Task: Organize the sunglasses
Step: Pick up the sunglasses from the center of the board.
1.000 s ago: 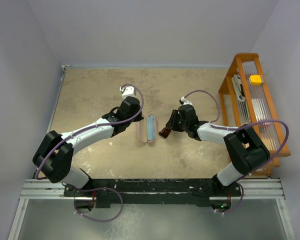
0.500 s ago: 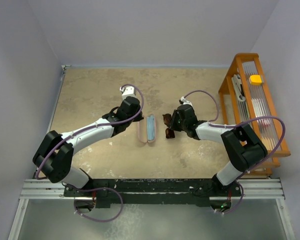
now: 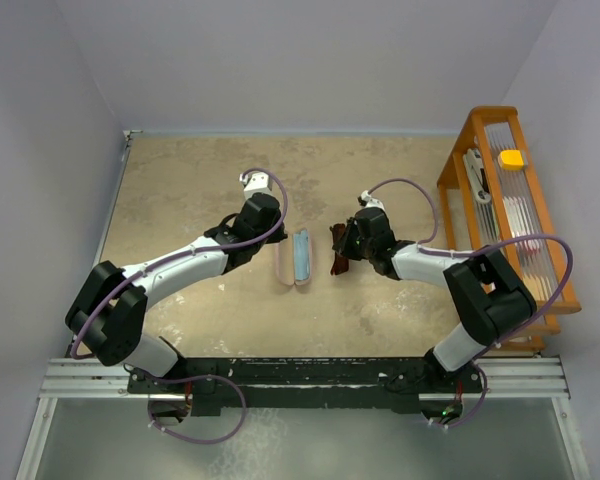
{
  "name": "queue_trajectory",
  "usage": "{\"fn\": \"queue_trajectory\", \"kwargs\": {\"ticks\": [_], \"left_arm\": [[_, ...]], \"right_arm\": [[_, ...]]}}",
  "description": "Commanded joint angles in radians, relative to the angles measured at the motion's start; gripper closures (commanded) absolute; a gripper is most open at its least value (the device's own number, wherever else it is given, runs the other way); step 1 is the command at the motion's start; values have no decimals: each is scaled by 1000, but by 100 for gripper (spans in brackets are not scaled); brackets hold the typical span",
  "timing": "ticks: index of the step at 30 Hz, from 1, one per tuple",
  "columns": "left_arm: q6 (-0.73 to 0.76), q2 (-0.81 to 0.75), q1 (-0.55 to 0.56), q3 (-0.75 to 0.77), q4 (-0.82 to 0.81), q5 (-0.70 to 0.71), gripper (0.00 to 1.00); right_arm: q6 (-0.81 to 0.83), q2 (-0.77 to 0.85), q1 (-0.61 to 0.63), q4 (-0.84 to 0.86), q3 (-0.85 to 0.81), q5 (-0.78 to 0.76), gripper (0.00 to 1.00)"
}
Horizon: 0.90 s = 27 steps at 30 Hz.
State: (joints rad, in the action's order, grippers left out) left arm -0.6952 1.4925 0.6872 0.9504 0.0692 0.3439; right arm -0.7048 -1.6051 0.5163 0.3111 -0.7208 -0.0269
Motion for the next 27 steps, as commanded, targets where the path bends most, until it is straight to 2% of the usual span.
{"fn": "queue_trajectory", "kwargs": {"ticks": [1,6,12,21,27], "left_arm": [[-3,-3,-7,-9,-17,17,89],[-23,-57,-8,-56,5,86,90],[-84,-167,-8,-183,10,165,90],[-130,-117,-6,-276,-100,95,91],[-117,-43,-7,-288,-182,69,95]], "right_arm": [[14,42,1,-5,-14,8,100],[25,77,1,-20,-11,20,100],[37,136,1,-35,-3,30,100],[61,176,2,-55,-25,69,100],[61,196,6,-74,-45,106,100]]}}
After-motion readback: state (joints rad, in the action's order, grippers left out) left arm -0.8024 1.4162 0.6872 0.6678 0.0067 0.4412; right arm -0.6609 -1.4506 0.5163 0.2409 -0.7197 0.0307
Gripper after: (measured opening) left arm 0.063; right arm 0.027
